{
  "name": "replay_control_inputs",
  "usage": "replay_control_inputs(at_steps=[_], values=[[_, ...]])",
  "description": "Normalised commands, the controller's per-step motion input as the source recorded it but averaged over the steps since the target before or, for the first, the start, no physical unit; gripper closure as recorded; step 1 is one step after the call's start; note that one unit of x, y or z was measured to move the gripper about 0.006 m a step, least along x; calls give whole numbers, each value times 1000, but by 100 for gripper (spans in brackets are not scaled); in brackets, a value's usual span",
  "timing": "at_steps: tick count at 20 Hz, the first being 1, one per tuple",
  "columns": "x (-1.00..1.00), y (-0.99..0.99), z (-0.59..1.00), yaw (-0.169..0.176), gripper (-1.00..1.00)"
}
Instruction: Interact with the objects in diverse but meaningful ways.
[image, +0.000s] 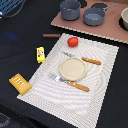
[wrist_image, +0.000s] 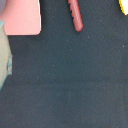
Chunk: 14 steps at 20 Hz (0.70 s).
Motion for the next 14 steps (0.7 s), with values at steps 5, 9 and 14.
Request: replay_control_inputs(at_steps=[5, 9, 14], values=[[55, 10, -102, -2, -100], [417, -41, -150, -24, -100], [684, -37, -99, -25, -100]])
